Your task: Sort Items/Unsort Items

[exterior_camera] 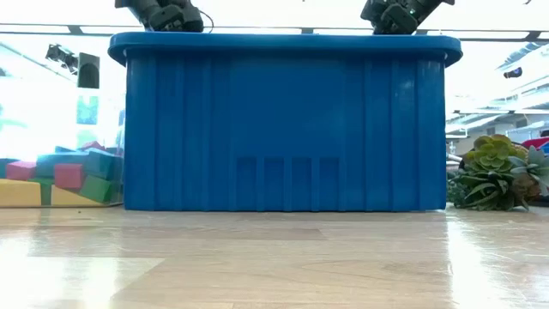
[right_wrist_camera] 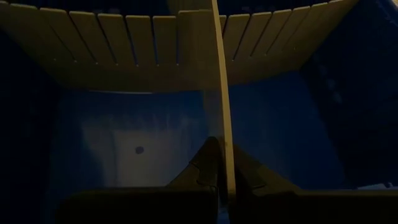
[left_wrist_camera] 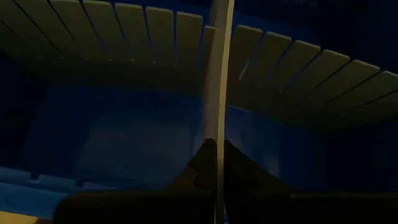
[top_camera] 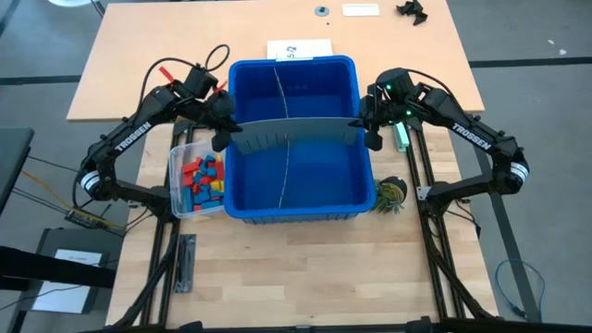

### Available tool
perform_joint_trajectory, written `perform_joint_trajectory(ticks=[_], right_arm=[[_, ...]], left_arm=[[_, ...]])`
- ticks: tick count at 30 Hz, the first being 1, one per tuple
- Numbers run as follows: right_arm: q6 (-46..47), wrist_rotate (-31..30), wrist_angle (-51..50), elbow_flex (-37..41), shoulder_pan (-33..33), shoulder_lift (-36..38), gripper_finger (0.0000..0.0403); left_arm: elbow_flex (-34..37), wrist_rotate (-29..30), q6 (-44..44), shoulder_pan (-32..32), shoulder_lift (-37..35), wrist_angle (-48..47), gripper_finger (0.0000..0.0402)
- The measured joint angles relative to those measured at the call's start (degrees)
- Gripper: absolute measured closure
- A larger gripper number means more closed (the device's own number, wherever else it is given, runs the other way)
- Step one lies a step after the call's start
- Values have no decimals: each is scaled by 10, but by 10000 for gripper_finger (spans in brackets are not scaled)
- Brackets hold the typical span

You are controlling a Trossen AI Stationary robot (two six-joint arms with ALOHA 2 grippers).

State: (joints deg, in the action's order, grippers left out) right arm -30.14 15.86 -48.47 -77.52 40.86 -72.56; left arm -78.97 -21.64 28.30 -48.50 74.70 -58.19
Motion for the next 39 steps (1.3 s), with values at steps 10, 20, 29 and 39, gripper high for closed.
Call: perform_joint_trajectory(ticks=[10, 20, 29, 39], right_arm=[[-23, -17, -11, 0, -24, -1, 396], [-33, -46, -12, 0, -41, -1, 396], [-4, -40, -7, 0, -41, 6, 396], [1, -43, -7, -36, -40, 8, 396]], left_arm=[[5, -6, 2, 29, -2, 11, 386], [5, 15, 2, 39, -3, 12, 386], [-17, 53, -2, 41, -19, 15, 386], [-52, 87, -1, 41, -20, 15, 386]])
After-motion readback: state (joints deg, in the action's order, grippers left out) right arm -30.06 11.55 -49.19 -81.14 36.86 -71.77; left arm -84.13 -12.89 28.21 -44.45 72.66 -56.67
